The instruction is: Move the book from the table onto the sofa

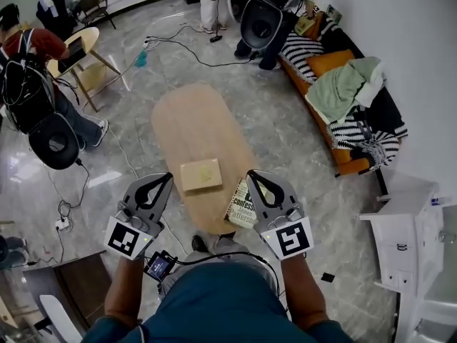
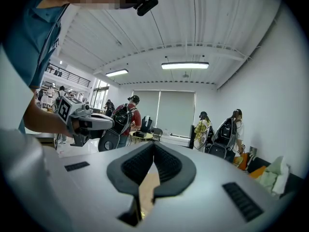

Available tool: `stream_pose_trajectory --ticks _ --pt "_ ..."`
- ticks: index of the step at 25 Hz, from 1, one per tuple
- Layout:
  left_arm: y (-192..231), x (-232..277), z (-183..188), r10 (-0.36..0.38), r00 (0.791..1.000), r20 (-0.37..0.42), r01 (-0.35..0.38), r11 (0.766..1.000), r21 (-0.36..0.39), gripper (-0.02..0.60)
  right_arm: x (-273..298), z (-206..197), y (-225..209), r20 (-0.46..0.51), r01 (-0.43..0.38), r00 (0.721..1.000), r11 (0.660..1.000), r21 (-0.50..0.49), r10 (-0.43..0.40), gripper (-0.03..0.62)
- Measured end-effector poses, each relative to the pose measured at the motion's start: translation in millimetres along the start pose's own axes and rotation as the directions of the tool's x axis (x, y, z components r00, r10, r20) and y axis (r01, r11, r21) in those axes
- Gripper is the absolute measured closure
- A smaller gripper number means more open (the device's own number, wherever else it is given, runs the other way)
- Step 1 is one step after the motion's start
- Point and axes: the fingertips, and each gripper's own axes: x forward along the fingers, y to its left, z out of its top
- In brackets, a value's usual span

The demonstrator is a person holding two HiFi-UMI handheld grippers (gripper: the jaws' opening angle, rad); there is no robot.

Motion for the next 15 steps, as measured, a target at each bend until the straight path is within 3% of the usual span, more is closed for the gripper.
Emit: stream_pose_trajectory --ticks 6,10,15 --pt "9.6 39.9 -21.5 0.033 0.997 -0.064 -0.034 0.999 -0.011 0.577 27.0 -29.7 -35.6 -0.004 -0.07 0.998 0.997 0.044 0.07 0.579" --pt "16.2 54.4 -52.7 0.058 0.99 -0.127 -0.064 0.997 -0.041 0.577 49.3 -59.8 -49.9 -0.017 -0.1 0.995 0.993 0.06 0.101 0.579" --pt "26.6 69.1 -96.0 0.041 0.98 -0.193 -0.061 0.993 -0.099 0.577 75.0 -98.7 -57.2 -0.066 -0.117 0.99 0.988 0.105 0.125 0.579"
